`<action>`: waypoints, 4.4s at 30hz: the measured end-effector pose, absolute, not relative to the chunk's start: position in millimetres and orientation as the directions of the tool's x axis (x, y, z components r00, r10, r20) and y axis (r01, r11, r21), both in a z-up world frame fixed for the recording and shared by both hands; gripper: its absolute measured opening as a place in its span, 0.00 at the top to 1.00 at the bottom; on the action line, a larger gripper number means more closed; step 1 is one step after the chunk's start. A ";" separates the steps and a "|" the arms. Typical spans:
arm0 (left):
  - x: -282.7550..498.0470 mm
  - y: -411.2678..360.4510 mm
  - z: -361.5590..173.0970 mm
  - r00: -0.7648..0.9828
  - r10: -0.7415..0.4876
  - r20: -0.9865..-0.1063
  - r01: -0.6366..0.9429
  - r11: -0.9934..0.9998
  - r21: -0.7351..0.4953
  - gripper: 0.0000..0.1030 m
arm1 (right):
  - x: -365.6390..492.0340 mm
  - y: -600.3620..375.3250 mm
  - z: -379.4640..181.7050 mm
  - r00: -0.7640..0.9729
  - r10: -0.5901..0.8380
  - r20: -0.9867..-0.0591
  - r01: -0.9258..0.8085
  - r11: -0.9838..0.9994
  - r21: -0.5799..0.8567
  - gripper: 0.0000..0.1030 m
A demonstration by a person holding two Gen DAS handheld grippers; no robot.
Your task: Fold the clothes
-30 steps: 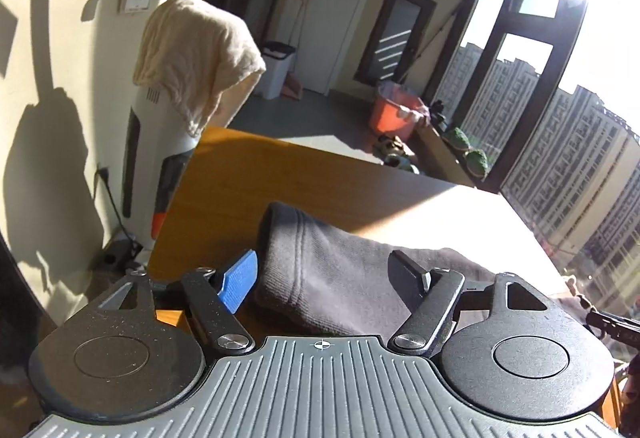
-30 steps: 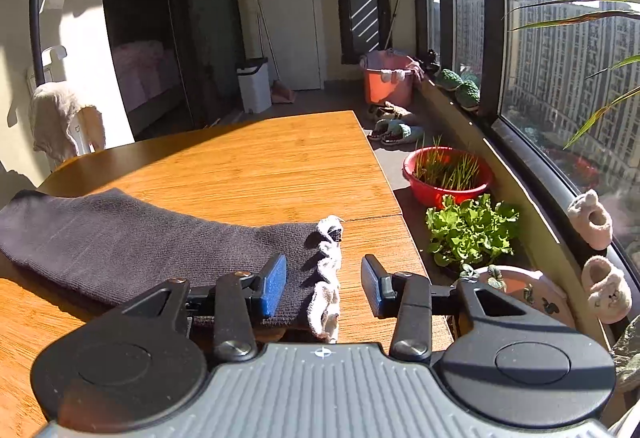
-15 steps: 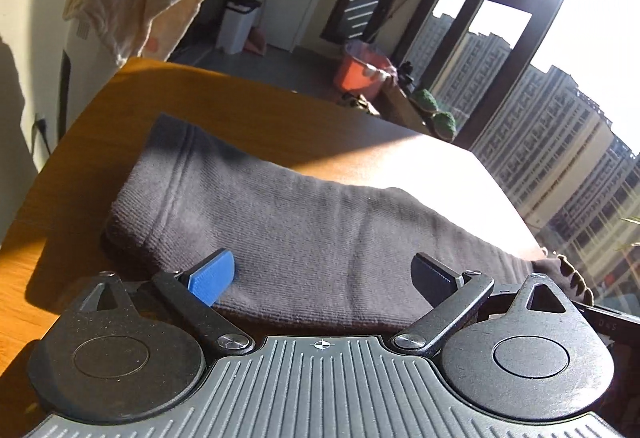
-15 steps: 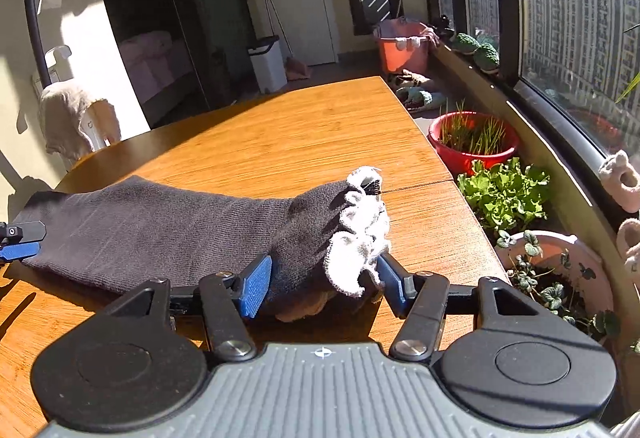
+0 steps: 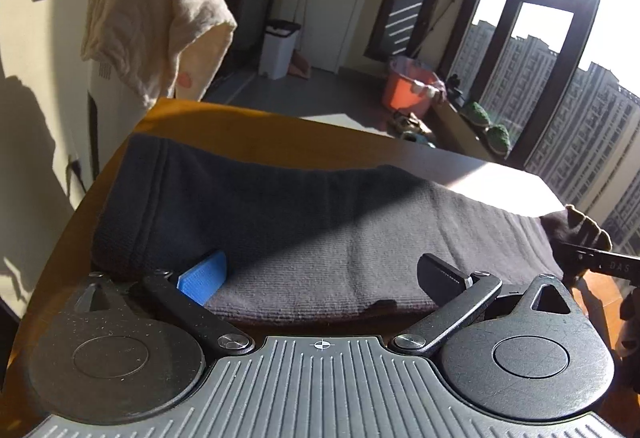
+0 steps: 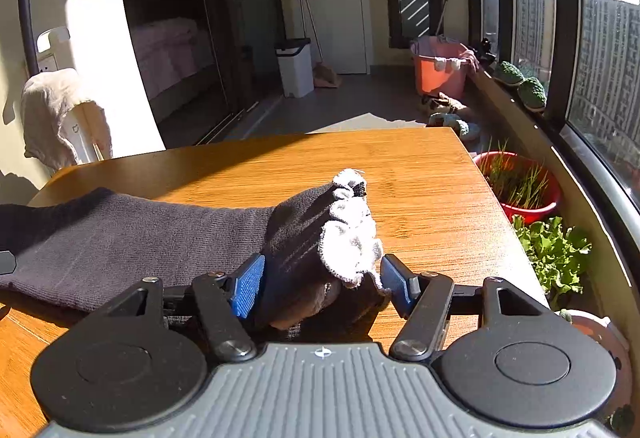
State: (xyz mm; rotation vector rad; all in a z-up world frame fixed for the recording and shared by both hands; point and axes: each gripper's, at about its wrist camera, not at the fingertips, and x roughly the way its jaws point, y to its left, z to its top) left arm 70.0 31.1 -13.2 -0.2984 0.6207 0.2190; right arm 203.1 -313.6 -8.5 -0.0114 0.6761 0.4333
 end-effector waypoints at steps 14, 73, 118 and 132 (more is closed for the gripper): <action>70.0 -10.8 7.9 0.821 0.038 -0.570 -0.162 0.972 -0.168 0.00 | 162.7 -353.7 6.7 0.774 0.348 -0.529 -0.325 0.935 0.141 0.25; 67.3 -58.7 -22.8 0.835 -0.161 -0.526 -0.010 0.952 -0.307 0.00 | 141.2 -363.1 -9.3 0.747 0.425 -0.511 -0.306 0.902 0.303 0.64; 173.6 -140.9 0.8 0.731 -0.153 -0.664 0.093 0.988 -0.126 0.45 | 118.1 -343.8 19.4 0.757 0.438 -0.484 -0.418 0.895 0.156 0.56; 174.3 -117.5 -8.7 0.717 -0.168 -0.676 0.070 0.983 -0.170 0.44 | 122.4 -355.2 7.7 0.757 0.472 -0.451 -0.382 0.881 0.280 0.92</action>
